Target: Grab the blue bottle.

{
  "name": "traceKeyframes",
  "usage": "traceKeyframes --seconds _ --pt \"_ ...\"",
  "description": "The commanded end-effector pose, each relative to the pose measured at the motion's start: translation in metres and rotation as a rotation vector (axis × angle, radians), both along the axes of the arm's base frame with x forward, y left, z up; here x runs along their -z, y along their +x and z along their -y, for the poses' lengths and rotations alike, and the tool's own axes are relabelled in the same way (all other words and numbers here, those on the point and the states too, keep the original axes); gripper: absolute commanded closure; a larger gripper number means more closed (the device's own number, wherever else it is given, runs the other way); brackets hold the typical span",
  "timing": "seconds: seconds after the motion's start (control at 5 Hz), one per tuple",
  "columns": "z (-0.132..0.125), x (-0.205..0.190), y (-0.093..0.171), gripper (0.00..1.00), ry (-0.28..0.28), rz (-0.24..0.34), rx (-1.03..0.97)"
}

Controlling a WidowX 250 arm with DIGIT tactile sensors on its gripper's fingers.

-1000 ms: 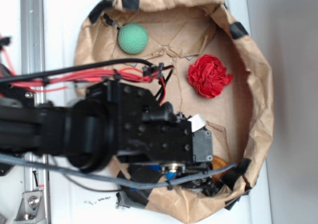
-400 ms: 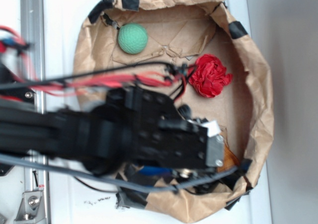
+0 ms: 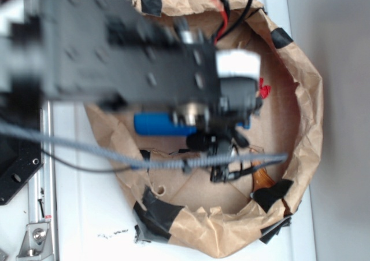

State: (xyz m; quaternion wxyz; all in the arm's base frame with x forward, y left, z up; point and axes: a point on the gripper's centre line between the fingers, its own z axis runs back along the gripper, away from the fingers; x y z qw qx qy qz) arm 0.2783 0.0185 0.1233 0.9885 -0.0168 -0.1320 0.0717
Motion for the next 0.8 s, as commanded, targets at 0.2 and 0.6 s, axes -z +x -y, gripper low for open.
traceKeyframes --seconds 0.2,0.6 --pt "0.002 -0.044 -0.003 1.00 0.171 -0.049 -0.187" --pt "0.003 -0.038 -0.005 1.00 0.161 -0.073 -0.195"
